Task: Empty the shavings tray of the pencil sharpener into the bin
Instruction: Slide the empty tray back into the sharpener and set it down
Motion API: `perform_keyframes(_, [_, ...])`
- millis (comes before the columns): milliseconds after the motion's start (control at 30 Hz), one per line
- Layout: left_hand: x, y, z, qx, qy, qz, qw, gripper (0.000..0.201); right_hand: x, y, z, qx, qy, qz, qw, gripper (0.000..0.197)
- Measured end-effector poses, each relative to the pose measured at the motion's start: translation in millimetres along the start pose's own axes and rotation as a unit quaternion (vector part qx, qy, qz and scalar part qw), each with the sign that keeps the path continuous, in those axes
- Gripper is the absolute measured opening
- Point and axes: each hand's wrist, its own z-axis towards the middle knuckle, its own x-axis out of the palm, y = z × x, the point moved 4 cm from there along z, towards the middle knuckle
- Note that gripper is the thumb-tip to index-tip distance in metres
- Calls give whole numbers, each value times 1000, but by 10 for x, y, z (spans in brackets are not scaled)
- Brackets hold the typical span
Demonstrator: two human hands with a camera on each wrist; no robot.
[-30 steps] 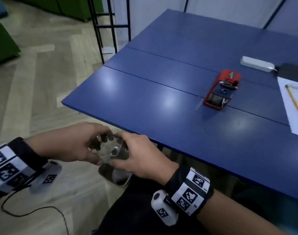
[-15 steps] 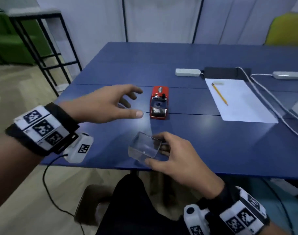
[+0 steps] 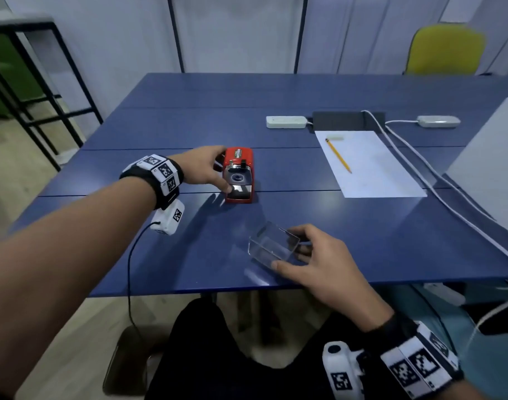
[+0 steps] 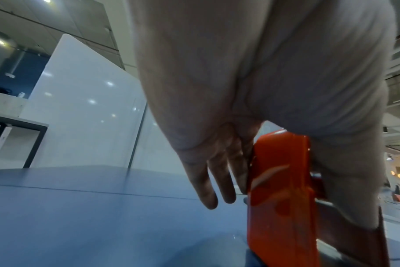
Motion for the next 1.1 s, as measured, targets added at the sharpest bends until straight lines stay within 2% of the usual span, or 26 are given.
perform_keyframes(67, [27,-9,-42,-5,-19,-4,1000,85,-14,-39,11,11,-5,-6,1000,63])
perform_keyframes(167, [92,-49,-135,-17,-50,-10,999,98,3,-78,49,14,-16,-15,1000,61])
perform_keyframes(267, [192,-103,-226,1,-70,-18,997,108,63,-78,93,14,-22,-43,999,63])
perform_keyframes(367, [185,-190,-286,17,-74,15,997,104,116,-92,146,14,-39,-60,997,68])
perform_keyframes(433, [95,-231,-299,20,-80,56,995,111,155,-111,193,23,-40,-70,996,71])
perform_keyframes(500, [13,-283,-277,24,-70,93,993,123,169,-117,222,27,-43,-83,995,71])
perform_keyframes(600, [23,-448,-203,63,-11,162,985,130,170,-92,224,25,-44,-109,993,70])
perform_keyframes(800, [173,-580,-173,37,24,163,986,90,155,-55,192,21,-40,-118,992,75])
perform_keyframes(967, [209,-612,-315,76,49,164,982,73,103,-141,131,18,-57,-118,991,75])
perform_keyframes(1100, [318,-652,-537,121,71,178,974,75,98,-188,73,10,-67,-111,992,73])
